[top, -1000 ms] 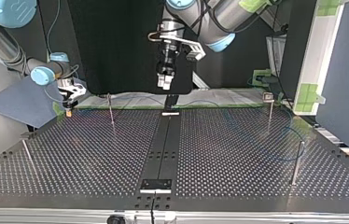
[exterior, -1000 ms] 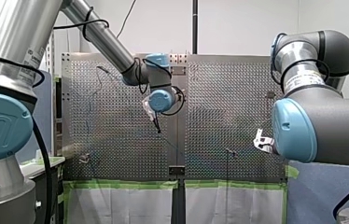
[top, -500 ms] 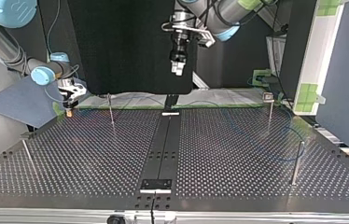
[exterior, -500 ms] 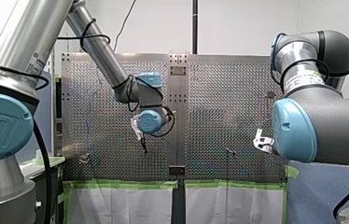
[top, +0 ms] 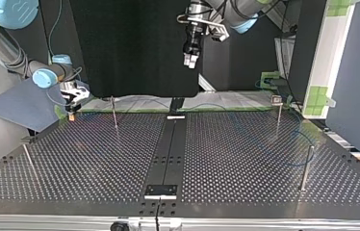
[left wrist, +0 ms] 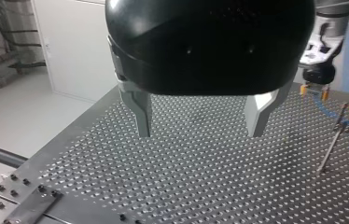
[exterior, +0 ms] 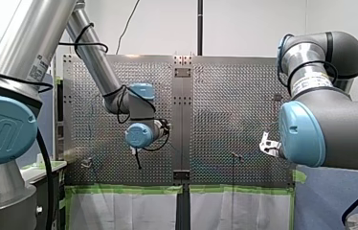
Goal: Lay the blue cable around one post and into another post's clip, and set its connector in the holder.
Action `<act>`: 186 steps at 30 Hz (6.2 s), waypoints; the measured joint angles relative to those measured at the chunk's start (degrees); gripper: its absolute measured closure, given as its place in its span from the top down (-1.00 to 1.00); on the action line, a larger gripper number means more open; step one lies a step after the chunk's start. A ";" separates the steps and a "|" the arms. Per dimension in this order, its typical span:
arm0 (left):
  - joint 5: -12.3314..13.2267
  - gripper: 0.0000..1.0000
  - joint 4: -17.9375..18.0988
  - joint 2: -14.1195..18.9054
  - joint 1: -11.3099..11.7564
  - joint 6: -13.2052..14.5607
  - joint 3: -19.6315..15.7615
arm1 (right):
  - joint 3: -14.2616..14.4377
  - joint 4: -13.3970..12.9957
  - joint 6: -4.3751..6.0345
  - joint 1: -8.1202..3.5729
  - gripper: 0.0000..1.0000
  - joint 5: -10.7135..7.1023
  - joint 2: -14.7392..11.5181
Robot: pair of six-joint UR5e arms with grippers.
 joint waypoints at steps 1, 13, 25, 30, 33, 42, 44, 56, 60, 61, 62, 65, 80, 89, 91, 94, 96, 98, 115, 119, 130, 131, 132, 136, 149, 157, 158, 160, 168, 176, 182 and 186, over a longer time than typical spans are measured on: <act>0.25 1.00 0.11 0.00 0.06 -0.03 -0.53 | 0.00 0.02 0.00 0.01 -1.00 -0.01 0.00; 1.92 1.00 0.28 0.01 0.58 -0.23 -6.75 | -0.01 0.26 0.00 0.02 -1.00 -0.01 -0.01; 3.10 1.00 0.37 0.02 0.62 -0.84 -12.02 | 0.00 0.29 0.00 0.05 -1.00 -0.02 0.00; 3.01 1.00 0.46 0.02 0.65 -1.14 -11.63 | -0.01 0.28 -0.07 0.06 -1.00 -0.01 0.00; 3.00 1.00 0.49 0.01 0.67 -1.28 -11.14 | 0.00 0.26 -0.21 0.07 -1.00 0.04 0.00; 2.92 1.00 0.23 0.01 0.66 -1.33 -10.27 | -0.43 1.61 -2.94 0.19 -1.00 0.17 -0.20; 2.88 1.00 -0.09 0.01 0.67 -1.22 -10.27 | -0.53 2.51 -3.87 0.34 -1.00 0.16 -0.54; 2.76 1.00 -1.06 -0.01 0.64 -0.77 -10.26 | -0.54 5.87 -3.70 5.67 -1.00 3.51 -6.58; 2.76 1.00 -1.42 0.00 0.65 -0.61 -10.26 | -0.54 6.57 -3.22 7.62 -1.00 4.77 -9.00; 2.76 1.00 -1.45 0.01 0.65 -0.59 -10.26 | -0.53 6.74 -3.18 8.00 -1.00 5.10 -9.50; 2.76 1.00 -1.48 0.01 0.65 -0.58 -10.27 | -0.53 6.91 -3.14 8.33 -1.00 5.44 -9.99; 2.76 1.00 -1.54 0.01 0.65 -0.51 -10.28 | -0.35 7.55 -3.12 9.12 -1.00 6.32 -11.73; 2.76 1.00 -1.96 0.01 0.64 -0.11 -10.33 | 4.54 8.66 -3.22 10.61 -1.00 9.05 -19.02; 2.76 1.00 -1.96 0.01 0.63 -0.05 -10.33 | 8.88 8.48 -2.04 10.55 -1.00 10.66 -24.06; 2.76 1.00 -1.96 0.01 0.63 -0.05 -10.33 | 9.81 8.27 -1.13 10.25 -1.00 10.82 -25.31; 2.76 1.00 -1.96 0.01 0.63 -0.04 -10.32 | 10.65 8.23 -0.12 9.72 -1.00 10.77 -27.10; 2.76 1.00 -1.96 0.01 0.65 -0.04 -10.31 | 10.90 8.40 0.30 9.29 -1.00 10.67 -28.43; 2.76 1.00 -2.00 0.01 0.65 -0.01 -10.31 | 11.00 8.61 0.68 8.86 -1.00 10.60 -29.60; 2.76 1.00 -2.74 0.01 0.68 0.42 -10.29 | 11.08 11.81 0.88 4.28 -1.00 10.36 -33.38; 2.76 1.00 -2.97 0.01 0.75 0.58 -10.30 | 11.14 13.41 0.32 2.71 -1.00 10.41 -33.39; 2.76 1.00 -3.30 0.01 1.03 0.74 -10.29 | 11.41 14.46 -0.33 0.01 -1.00 10.48 -33.39; 2.76 1.00 -3.36 0.01 1.06 0.75 -10.29 | 11.41 14.45 -0.37 -0.14 -1.00 10.47 -33.39; 2.76 1.00 -3.41 0.01 1.09 0.78 -10.29 | 11.41 14.41 -0.40 -0.34 -1.00 10.46 -33.39; 2.76 1.00 -3.58 0.01 1.25 0.88 -10.28 | 11.41 13.56 -0.51 -0.96 -1.00 10.34 -33.39; 2.76 1.00 -4.44 0.01 1.50 1.47 -10.28 | 11.21 10.79 -2.60 -3.03 -1.00 4.87 -33.31; 2.76 1.00 -5.29 0.01 1.83 2.09 -10.27 | 10.44 10.04 -2.98 -3.88 -1.00 0.01 -33.06; 2.76 1.00 -5.43 0.01 1.87 2.17 -10.27 | 10.35 10.03 -3.02 -3.95 -1.00 -0.51 -32.91; 2.76 1.00 -5.55 0.01 1.91 2.25 -10.27 | 9.92 10.44 -3.43 -4.08 -1.00 -1.54 -32.20; 2.76 1.00 -6.04 0.01 1.94 2.54 -10.26 | 7.98 12.57 -6.42 -4.39 -1.00 -2.66 -29.51; 2.76 1.00 -6.17 0.01 1.98 2.65 -10.17 | 7.26 11.59 -7.62 -5.09 -1.00 -4.84 -29.18; 2.76 1.00 -6.27 0.01 2.14 2.83 -10.12 | 6.83 10.88 -8.56 -5.26 -1.00 -6.71 -28.92; 2.76 1.00 -6.30 0.01 2.29 2.85 -10.10 | 6.57 10.82 -8.93 -5.22 -1.00 -7.34 -28.45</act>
